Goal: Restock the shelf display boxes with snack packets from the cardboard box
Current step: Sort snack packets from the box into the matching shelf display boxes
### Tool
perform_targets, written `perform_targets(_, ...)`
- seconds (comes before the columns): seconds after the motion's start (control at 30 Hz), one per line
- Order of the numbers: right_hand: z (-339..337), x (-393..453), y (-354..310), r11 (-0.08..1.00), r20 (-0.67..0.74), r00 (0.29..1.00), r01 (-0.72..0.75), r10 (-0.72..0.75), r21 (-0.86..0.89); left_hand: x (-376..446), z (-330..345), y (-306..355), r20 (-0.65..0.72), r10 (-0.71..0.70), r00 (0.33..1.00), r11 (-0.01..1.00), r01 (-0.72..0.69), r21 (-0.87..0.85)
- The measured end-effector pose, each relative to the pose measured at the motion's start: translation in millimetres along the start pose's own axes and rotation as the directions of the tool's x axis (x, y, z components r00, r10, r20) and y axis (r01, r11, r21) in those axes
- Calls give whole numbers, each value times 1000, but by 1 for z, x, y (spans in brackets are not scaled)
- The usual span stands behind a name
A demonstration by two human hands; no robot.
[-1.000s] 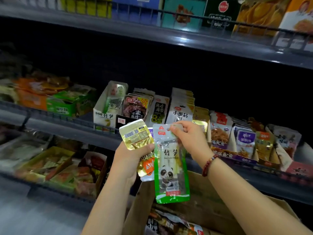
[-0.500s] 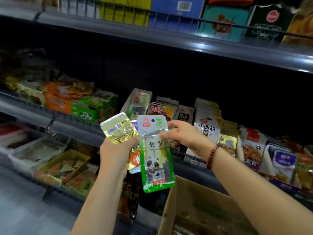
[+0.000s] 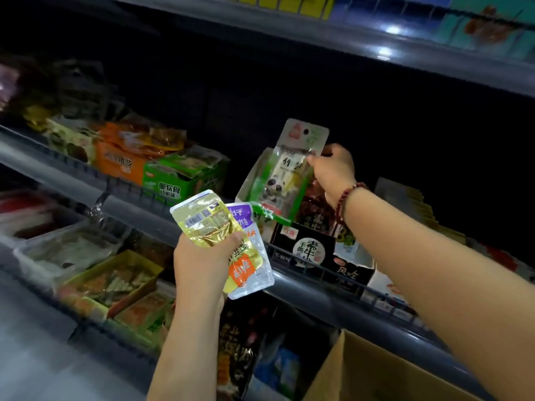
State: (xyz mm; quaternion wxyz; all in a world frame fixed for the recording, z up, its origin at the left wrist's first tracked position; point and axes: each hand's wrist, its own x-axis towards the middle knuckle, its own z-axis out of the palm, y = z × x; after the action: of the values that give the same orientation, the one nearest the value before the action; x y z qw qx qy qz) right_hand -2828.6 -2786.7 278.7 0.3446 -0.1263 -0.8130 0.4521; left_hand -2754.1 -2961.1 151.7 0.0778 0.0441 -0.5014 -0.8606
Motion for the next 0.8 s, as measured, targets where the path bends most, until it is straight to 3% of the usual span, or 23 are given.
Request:
perform_targets(0.23, 24, 31, -1, 992, -145, 989, 20, -38, -123, 2, 0, -5, -7, -17, 1000, 1000, 17, 9)
perform_targets(0.43, 32, 29, 13, 901, 32, 997, 80, -73, -426, -3, 8, -7, 37, -35, 999, 999, 36, -4)
perform_targets(0.57, 35, 25, 30, 818, 148, 989, 82, 4, -570, -6, 12, -10, 54, -46, 997, 999, 45, 4)
perform_targets(0.67, 43, 35, 44, 791, 123, 992, 57, 23, -609, -6, 14, -9, 70, -43, 997, 999, 44, -12)
perform_targets(0.8, 41, 33, 46, 847, 147, 988, 48, 36, -529, -8, 16, -7, 98, -45, 994, 999, 46, -13)
